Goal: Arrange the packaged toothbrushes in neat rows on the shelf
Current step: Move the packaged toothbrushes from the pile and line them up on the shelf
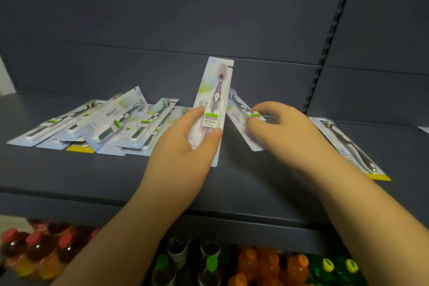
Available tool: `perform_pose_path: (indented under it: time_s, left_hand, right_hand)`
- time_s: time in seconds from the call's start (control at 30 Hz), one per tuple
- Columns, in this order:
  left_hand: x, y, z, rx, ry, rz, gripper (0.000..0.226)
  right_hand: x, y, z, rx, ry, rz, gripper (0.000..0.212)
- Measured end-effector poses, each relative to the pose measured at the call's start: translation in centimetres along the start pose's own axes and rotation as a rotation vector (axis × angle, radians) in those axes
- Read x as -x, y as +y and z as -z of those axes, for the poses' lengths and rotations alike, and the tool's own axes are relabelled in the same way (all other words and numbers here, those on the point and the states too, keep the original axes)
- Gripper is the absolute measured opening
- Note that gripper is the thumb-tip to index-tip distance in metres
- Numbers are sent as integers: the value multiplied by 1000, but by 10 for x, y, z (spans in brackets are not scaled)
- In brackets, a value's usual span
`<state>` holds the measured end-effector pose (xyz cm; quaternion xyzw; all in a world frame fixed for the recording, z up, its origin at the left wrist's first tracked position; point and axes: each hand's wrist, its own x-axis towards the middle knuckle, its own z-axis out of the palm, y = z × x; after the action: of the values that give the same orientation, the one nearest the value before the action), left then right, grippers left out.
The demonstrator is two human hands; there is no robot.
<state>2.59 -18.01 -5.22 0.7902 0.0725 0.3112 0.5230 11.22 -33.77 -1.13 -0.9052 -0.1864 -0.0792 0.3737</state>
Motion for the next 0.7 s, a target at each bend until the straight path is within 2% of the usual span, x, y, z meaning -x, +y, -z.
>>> perform_pose_path:
  time_s: [0.13, 0.33, 0.7]
  left_hand:
    - [19, 14, -38, 74, -42, 39, 49]
    - [51, 59, -110, 297, -87, 128, 38]
    - [125, 122, -265, 307, -155, 106, 41]
  right_hand:
    - [37, 34, 38, -25, 25, -30, 22]
    - [81, 105, 99, -26, 98, -82, 23]
    - [146, 236, 226, 31, 197, -150, 28]
